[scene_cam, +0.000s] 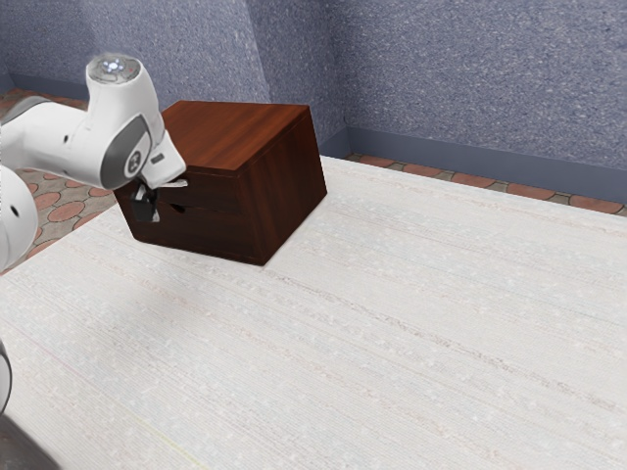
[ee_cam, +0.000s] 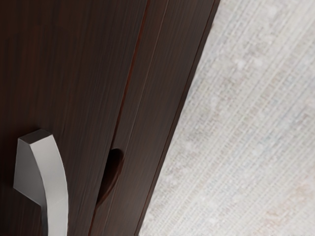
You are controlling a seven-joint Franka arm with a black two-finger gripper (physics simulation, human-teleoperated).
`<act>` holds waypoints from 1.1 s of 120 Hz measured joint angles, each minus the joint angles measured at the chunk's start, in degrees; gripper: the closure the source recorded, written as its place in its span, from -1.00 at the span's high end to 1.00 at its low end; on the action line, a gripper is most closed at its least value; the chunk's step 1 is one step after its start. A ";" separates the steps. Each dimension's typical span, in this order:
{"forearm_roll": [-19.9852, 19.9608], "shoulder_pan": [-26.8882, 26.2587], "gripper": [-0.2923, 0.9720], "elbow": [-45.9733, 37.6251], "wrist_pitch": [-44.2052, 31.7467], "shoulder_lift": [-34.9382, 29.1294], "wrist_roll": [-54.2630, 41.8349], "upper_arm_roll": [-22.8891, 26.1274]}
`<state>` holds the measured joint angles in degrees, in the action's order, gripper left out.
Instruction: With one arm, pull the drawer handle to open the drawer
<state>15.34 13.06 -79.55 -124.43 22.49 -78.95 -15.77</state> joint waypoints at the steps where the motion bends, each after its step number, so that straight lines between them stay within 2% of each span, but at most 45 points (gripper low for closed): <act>1: 0.08 0.19 0.53 -0.09 -0.08 0.03 -0.04 0.03; 22: 0.77 1.42 0.48 -0.18 -1.17 0.36 -0.68 1.76; 41: 1.05 3.71 0.58 -0.93 -1.65 0.12 -1.13 4.69; 49: 1.30 4.41 0.53 -1.50 -1.64 -0.46 -1.28 5.44; 66: 1.44 4.68 0.45 -4.69 -1.38 -3.79 -1.54 5.65; 84: 1.40 4.70 0.54 -7.54 -1.28 -5.46 -1.72 5.62; 106: 1.40 4.73 0.47 -10.57 -1.23 -8.18 -1.87 5.61; 132: 1.82 4.77 0.54 -14.58 -1.50 -11.11 -1.91 5.64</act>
<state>17.16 17.84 -94.13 -125.93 11.38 -80.85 -10.13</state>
